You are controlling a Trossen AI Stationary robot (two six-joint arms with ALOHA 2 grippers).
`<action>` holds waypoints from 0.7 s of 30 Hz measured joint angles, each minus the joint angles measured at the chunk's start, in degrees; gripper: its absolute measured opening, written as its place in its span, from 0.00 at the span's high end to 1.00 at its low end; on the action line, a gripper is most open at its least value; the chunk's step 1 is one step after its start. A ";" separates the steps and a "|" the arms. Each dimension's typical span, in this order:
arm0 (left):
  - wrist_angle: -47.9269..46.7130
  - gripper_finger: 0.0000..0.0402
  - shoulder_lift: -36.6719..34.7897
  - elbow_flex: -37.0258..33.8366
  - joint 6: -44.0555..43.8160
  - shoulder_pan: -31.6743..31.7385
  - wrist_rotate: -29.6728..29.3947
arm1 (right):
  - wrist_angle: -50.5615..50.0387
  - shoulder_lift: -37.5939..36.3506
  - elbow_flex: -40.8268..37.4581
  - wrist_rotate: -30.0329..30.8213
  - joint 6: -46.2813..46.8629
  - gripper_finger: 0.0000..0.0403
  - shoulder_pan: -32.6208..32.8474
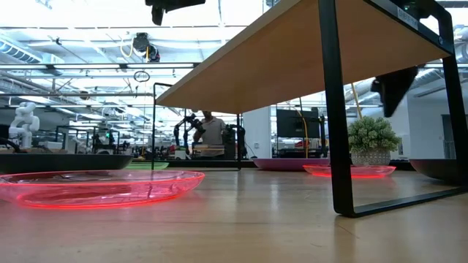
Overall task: Place and stack plates onto a shelf
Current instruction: Put the right black plate on the shelf
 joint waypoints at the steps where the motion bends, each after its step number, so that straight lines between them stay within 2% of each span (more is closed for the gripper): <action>1: 0.10 1.00 0.23 0.11 -1.02 -0.05 0.00 | -0.53 0.00 -0.35 -0.66 0.00 0.80 0.00; 5: 0.00 1.00 1.16 0.14 -5.27 -0.65 1.18 | -1.49 0.00 -2.07 -3.43 -0.70 0.75 0.02; 11: 0.04 1.00 1.23 0.14 -6.12 -3.27 2.56 | -0.69 0.00 -4.90 -6.16 -2.74 0.68 0.17; 21: -0.10 1.00 1.97 0.14 -7.68 -6.14 2.53 | -0.50 0.00 -4.90 -6.24 -3.15 0.58 0.88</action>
